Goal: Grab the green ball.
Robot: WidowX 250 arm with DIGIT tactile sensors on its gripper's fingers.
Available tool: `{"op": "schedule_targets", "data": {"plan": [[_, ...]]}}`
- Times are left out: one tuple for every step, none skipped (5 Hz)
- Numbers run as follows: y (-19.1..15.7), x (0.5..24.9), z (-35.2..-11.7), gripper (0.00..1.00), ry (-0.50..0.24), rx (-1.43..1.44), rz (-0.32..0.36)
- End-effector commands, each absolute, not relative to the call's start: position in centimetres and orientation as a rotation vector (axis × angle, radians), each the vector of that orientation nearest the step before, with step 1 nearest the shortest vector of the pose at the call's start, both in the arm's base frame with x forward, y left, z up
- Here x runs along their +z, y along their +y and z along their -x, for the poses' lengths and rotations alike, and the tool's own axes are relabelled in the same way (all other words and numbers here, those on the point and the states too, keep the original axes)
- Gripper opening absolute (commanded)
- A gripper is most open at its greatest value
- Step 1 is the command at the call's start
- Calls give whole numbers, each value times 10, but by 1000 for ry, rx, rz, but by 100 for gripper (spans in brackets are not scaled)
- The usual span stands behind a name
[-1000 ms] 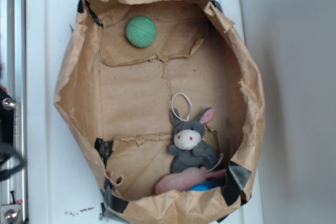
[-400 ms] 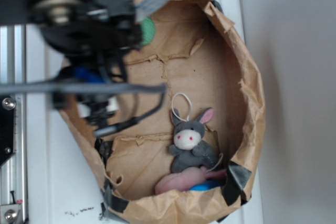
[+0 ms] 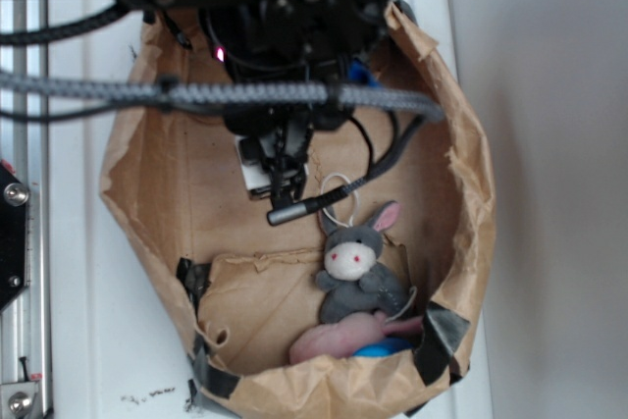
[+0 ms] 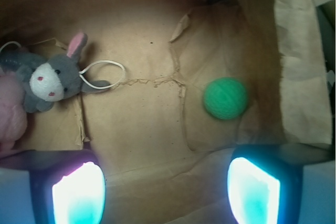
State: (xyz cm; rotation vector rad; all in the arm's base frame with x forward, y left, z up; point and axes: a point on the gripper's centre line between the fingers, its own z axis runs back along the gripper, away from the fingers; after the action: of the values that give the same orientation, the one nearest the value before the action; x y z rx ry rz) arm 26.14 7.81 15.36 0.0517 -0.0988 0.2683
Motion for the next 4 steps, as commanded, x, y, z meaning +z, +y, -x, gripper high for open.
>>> {"op": "schedule_targets", "data": {"plan": [[86,170,-265,100,-155,283,-61],[91,145,-262,100,-133,437,-110],[96,115,-275,100,-159,649,-139],[93,100,-279,100,-181,764,-140]]}}
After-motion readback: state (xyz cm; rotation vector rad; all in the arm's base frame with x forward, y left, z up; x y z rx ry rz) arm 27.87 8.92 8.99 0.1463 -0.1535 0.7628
